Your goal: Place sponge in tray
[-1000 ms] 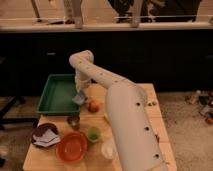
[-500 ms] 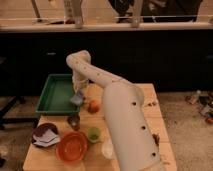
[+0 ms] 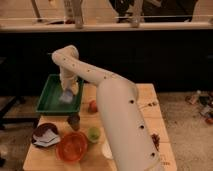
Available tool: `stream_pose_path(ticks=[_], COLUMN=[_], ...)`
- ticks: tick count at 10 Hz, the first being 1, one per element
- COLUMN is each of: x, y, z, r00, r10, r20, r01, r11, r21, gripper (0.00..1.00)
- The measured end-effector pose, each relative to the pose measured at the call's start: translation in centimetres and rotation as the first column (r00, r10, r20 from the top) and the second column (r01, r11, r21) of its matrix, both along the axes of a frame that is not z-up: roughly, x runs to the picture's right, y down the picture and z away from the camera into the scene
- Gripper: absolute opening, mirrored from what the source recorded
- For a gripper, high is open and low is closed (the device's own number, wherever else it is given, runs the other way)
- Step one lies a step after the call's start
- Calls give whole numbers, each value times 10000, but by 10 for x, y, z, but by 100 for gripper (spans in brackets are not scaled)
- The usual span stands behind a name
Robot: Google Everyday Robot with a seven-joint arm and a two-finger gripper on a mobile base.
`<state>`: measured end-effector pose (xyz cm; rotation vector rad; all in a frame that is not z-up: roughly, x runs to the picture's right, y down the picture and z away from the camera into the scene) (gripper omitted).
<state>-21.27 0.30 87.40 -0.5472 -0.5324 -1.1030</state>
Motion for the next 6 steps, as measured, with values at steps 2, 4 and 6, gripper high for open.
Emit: stream_pose_path(ticks=[2, 4, 6], x=[0, 1, 3], y=[1, 13, 32], z=[-1, 13, 39], r00=[9998, 9998, 9999], r10=[-123, -136, -147], r20=[171, 138, -70], r01=[124, 140, 141], r11=[9999, 9995, 9976], r21=[-35, -271, -674], gripper=[0, 0, 0])
